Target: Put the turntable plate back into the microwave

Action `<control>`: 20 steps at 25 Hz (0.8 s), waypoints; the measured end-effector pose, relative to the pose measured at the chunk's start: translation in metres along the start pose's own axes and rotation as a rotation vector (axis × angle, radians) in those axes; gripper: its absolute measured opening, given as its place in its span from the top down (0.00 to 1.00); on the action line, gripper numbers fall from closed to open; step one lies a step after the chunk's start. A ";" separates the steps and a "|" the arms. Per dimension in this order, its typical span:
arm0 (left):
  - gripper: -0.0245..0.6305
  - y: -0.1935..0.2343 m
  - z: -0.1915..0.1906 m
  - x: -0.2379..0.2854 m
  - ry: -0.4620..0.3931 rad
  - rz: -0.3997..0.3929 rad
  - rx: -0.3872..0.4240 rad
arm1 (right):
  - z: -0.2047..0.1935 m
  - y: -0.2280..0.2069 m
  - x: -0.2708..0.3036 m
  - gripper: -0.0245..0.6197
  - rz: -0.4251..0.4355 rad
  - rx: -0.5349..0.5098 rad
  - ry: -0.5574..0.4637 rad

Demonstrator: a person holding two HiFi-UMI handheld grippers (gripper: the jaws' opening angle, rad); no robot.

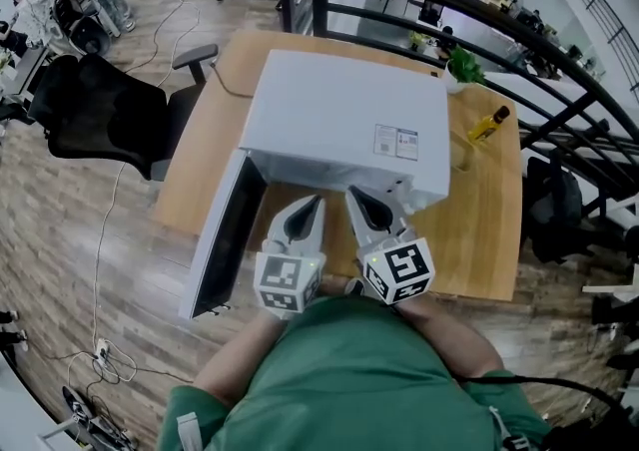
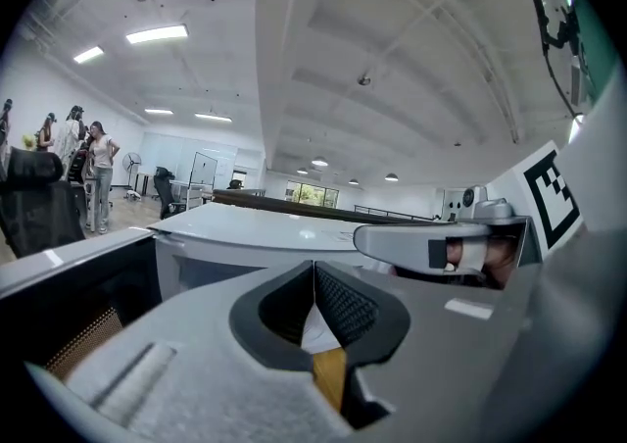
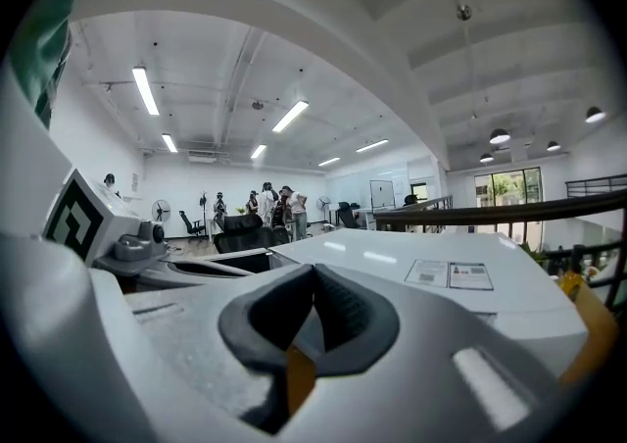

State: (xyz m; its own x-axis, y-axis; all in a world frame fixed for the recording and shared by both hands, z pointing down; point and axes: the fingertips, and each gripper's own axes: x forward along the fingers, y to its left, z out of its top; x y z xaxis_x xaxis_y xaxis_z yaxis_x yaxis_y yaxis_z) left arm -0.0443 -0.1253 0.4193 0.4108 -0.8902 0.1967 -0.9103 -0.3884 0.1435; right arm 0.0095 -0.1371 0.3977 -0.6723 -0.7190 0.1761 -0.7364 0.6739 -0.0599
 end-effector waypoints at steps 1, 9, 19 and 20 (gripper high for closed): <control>0.94 -0.001 -0.001 -0.001 0.000 -0.001 0.001 | 0.000 0.001 0.000 0.96 0.002 -0.006 0.001; 0.94 0.004 -0.002 -0.005 -0.004 0.023 0.004 | 0.000 0.002 -0.002 0.96 -0.003 -0.015 -0.010; 0.94 0.000 -0.012 -0.001 0.027 0.020 0.020 | -0.011 0.000 -0.003 0.96 0.004 0.005 0.003; 0.94 0.000 -0.013 -0.001 0.028 0.020 0.021 | -0.012 0.000 -0.003 0.96 0.003 0.004 0.005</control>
State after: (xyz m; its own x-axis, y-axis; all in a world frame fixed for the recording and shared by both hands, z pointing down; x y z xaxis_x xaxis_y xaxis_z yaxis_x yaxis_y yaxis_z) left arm -0.0438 -0.1212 0.4319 0.3939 -0.8908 0.2266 -0.9189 -0.3760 0.1192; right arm 0.0125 -0.1333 0.4092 -0.6738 -0.7165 0.1804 -0.7350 0.6750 -0.0645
